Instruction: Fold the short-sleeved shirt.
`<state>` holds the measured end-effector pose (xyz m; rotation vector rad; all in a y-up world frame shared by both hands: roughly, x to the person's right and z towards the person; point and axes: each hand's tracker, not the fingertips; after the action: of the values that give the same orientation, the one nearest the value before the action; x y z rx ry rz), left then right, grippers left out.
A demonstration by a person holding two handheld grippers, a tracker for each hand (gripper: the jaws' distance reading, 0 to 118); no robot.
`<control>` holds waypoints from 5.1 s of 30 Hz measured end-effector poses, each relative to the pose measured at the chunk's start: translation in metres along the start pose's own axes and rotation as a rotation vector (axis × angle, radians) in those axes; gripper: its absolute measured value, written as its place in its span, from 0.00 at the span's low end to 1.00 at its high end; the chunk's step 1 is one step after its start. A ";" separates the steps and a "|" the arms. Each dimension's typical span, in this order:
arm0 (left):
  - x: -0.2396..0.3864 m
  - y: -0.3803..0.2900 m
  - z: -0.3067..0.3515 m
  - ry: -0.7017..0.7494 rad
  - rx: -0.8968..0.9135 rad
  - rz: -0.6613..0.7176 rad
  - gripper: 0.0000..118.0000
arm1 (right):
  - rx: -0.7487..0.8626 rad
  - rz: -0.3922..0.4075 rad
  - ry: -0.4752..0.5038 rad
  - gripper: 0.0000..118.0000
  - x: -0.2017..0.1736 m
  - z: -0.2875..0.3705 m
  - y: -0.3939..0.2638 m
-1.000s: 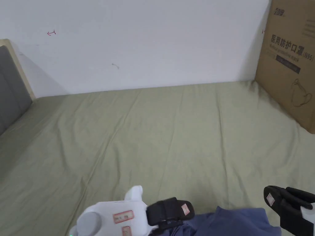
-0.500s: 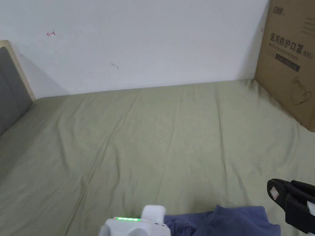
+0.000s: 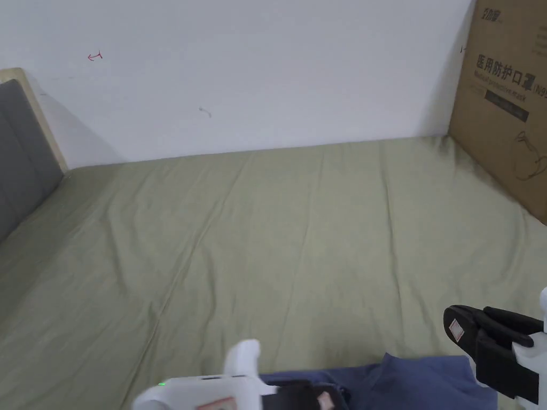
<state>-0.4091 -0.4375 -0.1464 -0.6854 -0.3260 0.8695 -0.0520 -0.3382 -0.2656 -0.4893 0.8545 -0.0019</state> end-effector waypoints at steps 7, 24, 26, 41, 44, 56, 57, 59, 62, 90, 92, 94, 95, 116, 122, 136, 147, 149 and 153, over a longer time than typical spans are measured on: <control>-0.081 0.015 0.100 0.181 0.076 0.146 1.00 | -0.009 -0.021 0.014 0.01 -0.002 -0.002 0.001; -0.204 -0.009 0.006 -0.358 -0.015 0.451 1.00 | -0.106 0.097 0.026 0.01 -0.038 -0.014 0.001; -0.207 -0.008 0.010 -0.324 -0.019 0.445 0.92 | -0.108 0.095 0.036 0.01 -0.039 -0.017 0.001; -0.061 0.015 0.106 0.618 0.115 0.057 0.09 | -0.082 -0.003 0.053 0.01 -0.024 -0.023 0.001; -0.022 0.016 0.112 0.910 0.066 -0.193 0.09 | -0.061 0.027 0.020 0.01 -0.023 -0.020 -0.001; 0.041 0.034 -0.042 0.441 -0.108 -0.081 0.09 | -0.039 -0.004 0.051 0.01 -0.013 -0.001 -0.009; 0.040 0.035 -0.062 0.404 -0.134 -0.050 0.09 | -0.037 -0.006 0.045 0.01 -0.011 0.002 -0.010; 0.036 0.031 -0.101 0.364 -0.212 0.011 0.09 | -0.036 -0.008 0.028 0.01 -0.006 0.006 -0.012; 0.026 0.021 -0.144 0.396 -0.284 -0.001 0.13 | -0.042 -0.013 0.002 0.01 0.001 0.009 -0.016; 0.023 -0.027 -0.198 0.296 -0.409 -0.077 0.01 | -0.030 -0.080 -0.042 0.01 0.025 0.018 -0.019; 0.023 -0.026 -0.197 0.137 -0.409 0.036 0.01 | -0.032 -0.087 -0.041 0.01 0.025 0.018 -0.020; 0.026 -0.029 -0.184 0.111 -0.322 0.044 0.01 | -0.032 -0.096 -0.034 0.01 0.025 0.017 -0.020; 0.041 -0.025 -0.169 0.157 -0.228 -0.033 0.00 | -0.029 -0.100 -0.022 0.01 0.025 0.017 -0.018; 0.121 -0.032 0.063 0.803 0.941 -0.602 0.00 | 0.505 -0.026 -0.285 0.01 -0.014 0.017 0.008; 0.115 -0.022 0.066 0.816 0.868 -0.584 0.00 | 0.407 -0.040 -0.131 0.01 -0.006 0.013 0.009; -0.002 -0.017 0.074 0.508 0.304 -0.211 0.01 | -0.489 -0.596 0.170 0.01 0.070 -0.144 -0.136; -0.151 0.004 0.006 -0.126 -0.041 0.351 1.00 | -0.514 -0.537 0.154 0.01 0.076 -0.149 -0.131; -0.161 0.003 -0.021 -0.173 -0.093 0.385 1.00 | -0.518 -0.562 0.162 0.01 0.079 -0.150 -0.132; -0.155 0.001 -0.066 -0.357 -0.164 0.379 1.00 | -0.523 -0.610 0.176 0.01 0.083 -0.149 -0.133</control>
<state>-0.4701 -0.5865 -0.1952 -0.7557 -0.6043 1.3428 -0.0790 -0.5340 -0.3530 -1.2433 0.8471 -0.3938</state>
